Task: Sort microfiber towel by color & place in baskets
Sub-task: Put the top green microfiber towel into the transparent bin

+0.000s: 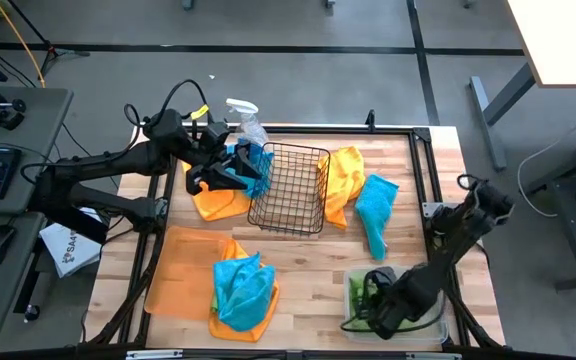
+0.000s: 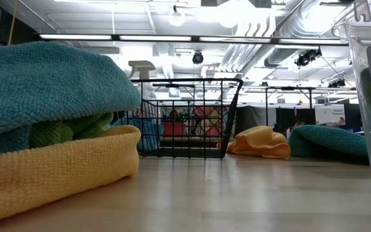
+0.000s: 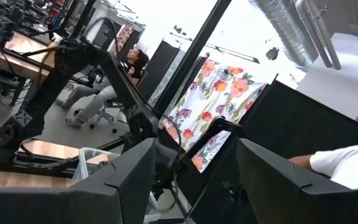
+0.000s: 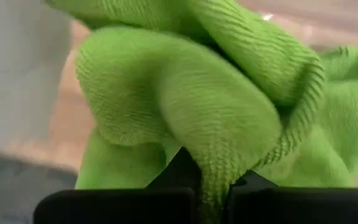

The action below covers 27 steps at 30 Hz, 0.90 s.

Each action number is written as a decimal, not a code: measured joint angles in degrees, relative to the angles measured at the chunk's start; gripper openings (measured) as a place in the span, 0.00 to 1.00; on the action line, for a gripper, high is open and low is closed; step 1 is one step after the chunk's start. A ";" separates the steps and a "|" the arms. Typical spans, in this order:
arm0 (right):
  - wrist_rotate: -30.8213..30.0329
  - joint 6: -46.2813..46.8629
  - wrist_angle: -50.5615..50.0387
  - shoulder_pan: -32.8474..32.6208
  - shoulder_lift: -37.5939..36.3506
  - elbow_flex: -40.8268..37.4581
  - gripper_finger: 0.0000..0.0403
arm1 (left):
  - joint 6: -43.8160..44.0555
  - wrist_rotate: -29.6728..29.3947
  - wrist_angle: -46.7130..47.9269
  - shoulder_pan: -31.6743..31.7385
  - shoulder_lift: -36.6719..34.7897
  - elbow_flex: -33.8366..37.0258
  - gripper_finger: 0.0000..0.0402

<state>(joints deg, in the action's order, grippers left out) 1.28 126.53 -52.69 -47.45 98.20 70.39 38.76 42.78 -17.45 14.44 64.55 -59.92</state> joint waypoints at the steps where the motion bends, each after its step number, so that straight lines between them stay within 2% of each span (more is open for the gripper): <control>1: 0.58 -0.74 0.48 0.40 1.16 0.00 0.00 | 0.00 -0.05 0.02 0.00 0.00 0.00 0.53; 7: 3.76 -7.06 4.81 1.34 6.78 0.02 0.00 | 0.13 -0.68 0.01 0.00 0.00 0.00 0.53; 10: 3.93 -8.61 4.40 1.34 7.44 0.04 0.00 | 0.15 -1.41 0.00 0.02 0.00 0.00 0.53; 13: 3.97 -10.09 3.49 1.34 7.01 0.04 0.05 | 0.13 -1.61 0.00 0.07 0.00 0.00 0.53; 19: 3.95 -12.11 0.98 0.33 3.88 0.04 0.29 | 0.09 -1.99 0.00 0.07 0.02 -0.01 0.53; 24: 9.11 -18.78 0.92 0.10 -0.58 0.02 0.52 | 0.08 -2.22 0.00 0.22 0.02 -0.02 0.53; 27: 10.92 -22.02 0.86 0.10 -4.66 0.02 0.61 | 0.00 -2.71 0.02 0.22 0.02 -0.02 0.53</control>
<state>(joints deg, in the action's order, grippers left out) 12.21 104.50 -51.82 -47.35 93.54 70.41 38.76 40.06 -17.43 14.66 64.58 -59.94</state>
